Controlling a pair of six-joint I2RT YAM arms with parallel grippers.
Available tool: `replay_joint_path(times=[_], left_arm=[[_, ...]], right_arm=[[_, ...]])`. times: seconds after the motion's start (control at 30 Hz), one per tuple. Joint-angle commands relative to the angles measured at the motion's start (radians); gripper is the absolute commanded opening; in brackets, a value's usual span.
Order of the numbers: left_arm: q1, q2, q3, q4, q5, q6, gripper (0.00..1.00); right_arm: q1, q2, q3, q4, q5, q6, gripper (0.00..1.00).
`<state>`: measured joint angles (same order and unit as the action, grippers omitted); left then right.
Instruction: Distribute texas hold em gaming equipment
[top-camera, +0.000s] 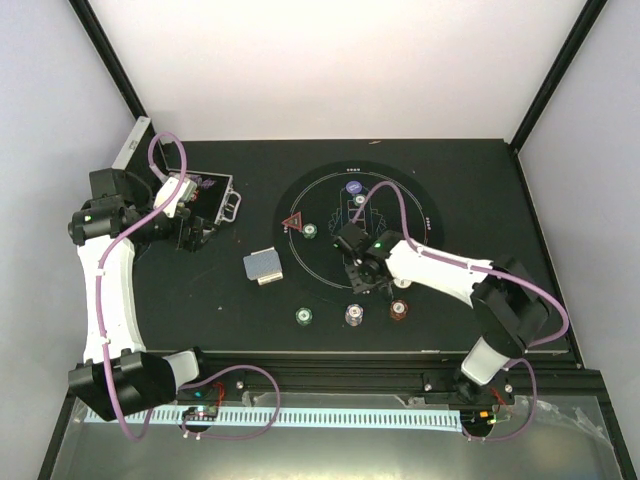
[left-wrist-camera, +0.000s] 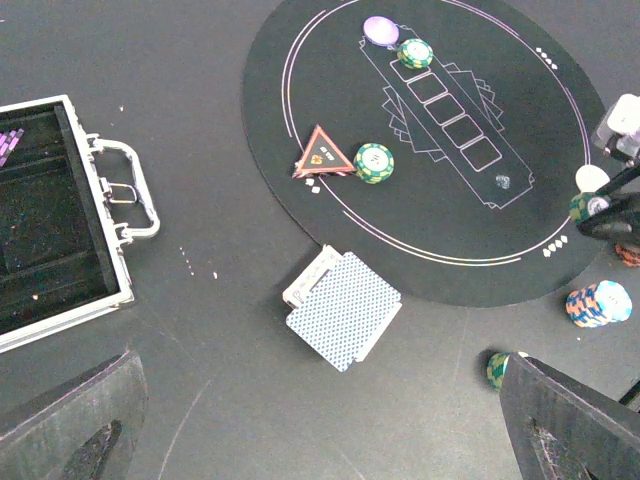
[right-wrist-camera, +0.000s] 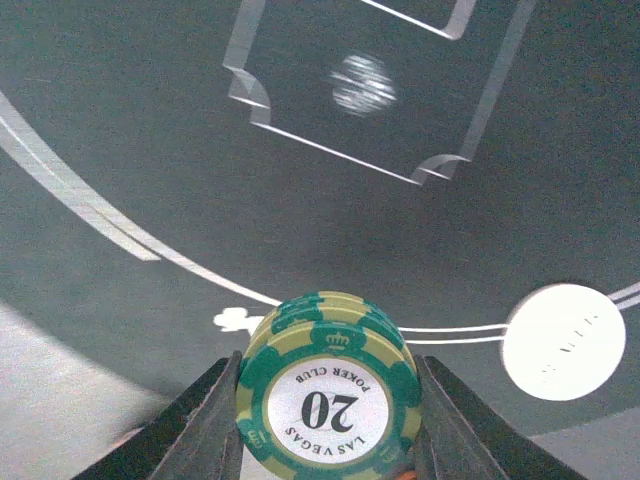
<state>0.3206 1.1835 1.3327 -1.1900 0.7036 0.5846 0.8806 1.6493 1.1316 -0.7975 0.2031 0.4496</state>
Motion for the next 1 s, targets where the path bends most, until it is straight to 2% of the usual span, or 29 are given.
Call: replay_joint_path(times=[0.0,0.13,0.37,0.6,0.83,0.9,0.93,0.97], left_arm=[[0.008,-0.015,0.041,-0.027,0.022,0.017,0.99],[0.008,-0.01,0.045,-0.027,0.02,0.017,0.99],[0.008,-0.009,0.049,-0.028,0.017,0.025,0.99],[0.008,-0.005,0.051,-0.028,0.017,0.027,0.99],[0.009,0.0,0.049,-0.026,0.018,0.029,0.99],[0.008,0.002,0.048,-0.026,0.018,0.029,0.99],[0.008,0.003,0.048,-0.028,0.018,0.03,0.99],[0.009,0.004,0.049,-0.031,0.019,0.032,0.99]], right_arm=[[-0.1,-0.039,-0.066,0.057,0.013,-0.047,0.16],[-0.187,-0.01,-0.098,0.109,0.006,-0.073,0.16],[-0.259,0.072,-0.087,0.164,-0.007,-0.1,0.16],[-0.289,0.148,-0.07,0.201,-0.037,-0.111,0.16],[-0.306,0.151,-0.081,0.211,-0.044,-0.112,0.18],[-0.311,0.152,-0.079,0.202,-0.043,-0.115,0.21],[-0.311,0.15,-0.079,0.196,-0.044,-0.117,0.26],[-0.313,0.148,-0.078,0.19,-0.043,-0.117,0.35]])
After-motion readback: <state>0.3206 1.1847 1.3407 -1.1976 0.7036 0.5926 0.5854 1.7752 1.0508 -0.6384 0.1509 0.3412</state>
